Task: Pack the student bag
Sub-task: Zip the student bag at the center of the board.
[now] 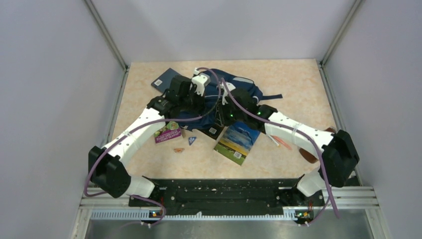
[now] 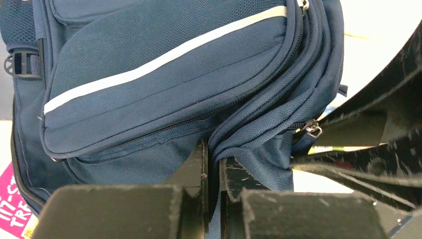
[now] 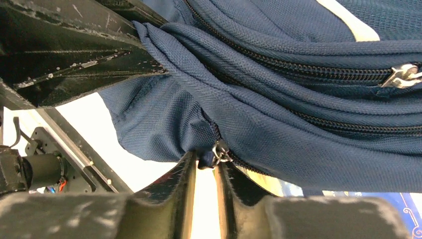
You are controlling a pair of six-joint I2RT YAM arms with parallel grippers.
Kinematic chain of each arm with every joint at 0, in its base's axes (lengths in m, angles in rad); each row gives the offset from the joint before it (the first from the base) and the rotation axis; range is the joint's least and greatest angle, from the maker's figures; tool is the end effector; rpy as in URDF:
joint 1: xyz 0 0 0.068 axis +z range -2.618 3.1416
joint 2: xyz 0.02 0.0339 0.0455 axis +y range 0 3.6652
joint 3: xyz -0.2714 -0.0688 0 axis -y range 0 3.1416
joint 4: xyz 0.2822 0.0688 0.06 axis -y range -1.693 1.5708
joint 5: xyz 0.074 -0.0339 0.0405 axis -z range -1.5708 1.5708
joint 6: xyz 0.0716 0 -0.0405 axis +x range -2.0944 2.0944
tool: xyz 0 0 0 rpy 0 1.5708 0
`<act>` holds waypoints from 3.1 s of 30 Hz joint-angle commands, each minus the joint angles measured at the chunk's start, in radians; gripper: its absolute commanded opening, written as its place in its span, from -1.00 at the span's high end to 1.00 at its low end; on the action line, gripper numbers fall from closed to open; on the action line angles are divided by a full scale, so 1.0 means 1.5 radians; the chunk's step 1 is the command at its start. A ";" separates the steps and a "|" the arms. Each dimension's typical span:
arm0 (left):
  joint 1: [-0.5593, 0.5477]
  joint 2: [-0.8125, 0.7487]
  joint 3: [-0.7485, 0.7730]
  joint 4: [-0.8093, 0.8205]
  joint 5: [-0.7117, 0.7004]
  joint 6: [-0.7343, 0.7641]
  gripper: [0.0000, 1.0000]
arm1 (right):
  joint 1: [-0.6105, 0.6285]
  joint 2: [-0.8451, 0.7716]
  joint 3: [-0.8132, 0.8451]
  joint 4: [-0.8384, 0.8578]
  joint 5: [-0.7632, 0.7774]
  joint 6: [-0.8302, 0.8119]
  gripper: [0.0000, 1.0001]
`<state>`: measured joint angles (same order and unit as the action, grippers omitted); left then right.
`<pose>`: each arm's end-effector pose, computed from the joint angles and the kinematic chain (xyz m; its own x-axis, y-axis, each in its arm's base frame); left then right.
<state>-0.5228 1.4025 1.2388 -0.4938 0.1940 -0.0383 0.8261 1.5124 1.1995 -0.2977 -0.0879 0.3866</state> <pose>0.3197 -0.2002 0.3061 -0.5529 0.2753 -0.7864 0.6014 0.7851 -0.1480 0.2734 0.3059 0.2713 -0.6545 -0.1559 -0.7399 -0.5770 0.7353 0.3555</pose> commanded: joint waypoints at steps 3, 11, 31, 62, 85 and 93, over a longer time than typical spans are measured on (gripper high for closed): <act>-0.009 -0.052 0.011 0.083 0.010 0.057 1.00 | 0.045 -0.092 0.036 0.032 0.064 -0.047 0.12; -0.009 -0.078 0.002 0.077 0.038 0.101 1.00 | 0.005 -0.205 -0.031 -0.026 0.171 -0.066 -0.35; -0.009 -0.109 -0.006 0.052 0.084 0.161 1.00 | -0.182 -0.263 -0.280 0.304 0.019 -0.338 -0.73; -0.059 -0.120 -0.038 0.100 0.005 0.184 0.97 | -0.174 -0.062 -0.016 0.126 -0.079 -0.453 1.00; -0.163 -0.310 -0.268 0.397 -0.118 0.009 -0.42 | -0.023 -0.021 0.113 0.020 0.272 -0.082 1.00; -0.222 -0.265 -0.286 0.446 -0.204 0.042 -0.43 | -0.015 -0.013 0.114 0.023 0.257 -0.060 1.00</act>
<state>-0.8364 0.9810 0.7887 0.0532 -0.0166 -0.0010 0.7959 1.5143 1.2980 -0.3416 0.2913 0.2180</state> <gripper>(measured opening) 0.712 0.026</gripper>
